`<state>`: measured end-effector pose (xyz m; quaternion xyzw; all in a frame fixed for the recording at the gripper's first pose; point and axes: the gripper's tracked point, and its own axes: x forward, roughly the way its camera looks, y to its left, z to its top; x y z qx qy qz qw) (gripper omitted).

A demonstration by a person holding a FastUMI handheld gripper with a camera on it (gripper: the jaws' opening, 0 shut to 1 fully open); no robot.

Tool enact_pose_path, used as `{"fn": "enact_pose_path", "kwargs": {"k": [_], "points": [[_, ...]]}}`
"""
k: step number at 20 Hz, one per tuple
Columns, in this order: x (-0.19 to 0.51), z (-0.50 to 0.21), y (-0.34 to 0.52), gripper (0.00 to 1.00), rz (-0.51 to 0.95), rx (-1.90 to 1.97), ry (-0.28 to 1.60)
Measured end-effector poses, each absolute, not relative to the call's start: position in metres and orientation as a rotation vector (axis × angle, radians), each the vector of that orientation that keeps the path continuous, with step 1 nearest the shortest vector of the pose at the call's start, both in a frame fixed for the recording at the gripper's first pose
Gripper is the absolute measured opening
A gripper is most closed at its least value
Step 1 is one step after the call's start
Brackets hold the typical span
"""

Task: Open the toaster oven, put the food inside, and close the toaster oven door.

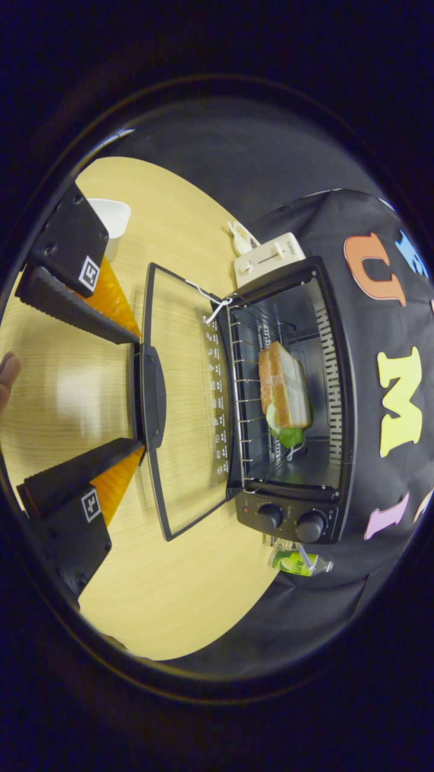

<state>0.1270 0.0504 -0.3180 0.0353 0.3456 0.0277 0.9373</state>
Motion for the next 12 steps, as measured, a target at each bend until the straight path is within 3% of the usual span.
{"fn": "enact_pose_path", "kwargs": {"k": [12], "points": [[0.129, -0.256, 0.048, 1.0, 0.059, 0.253, 0.467]]}}
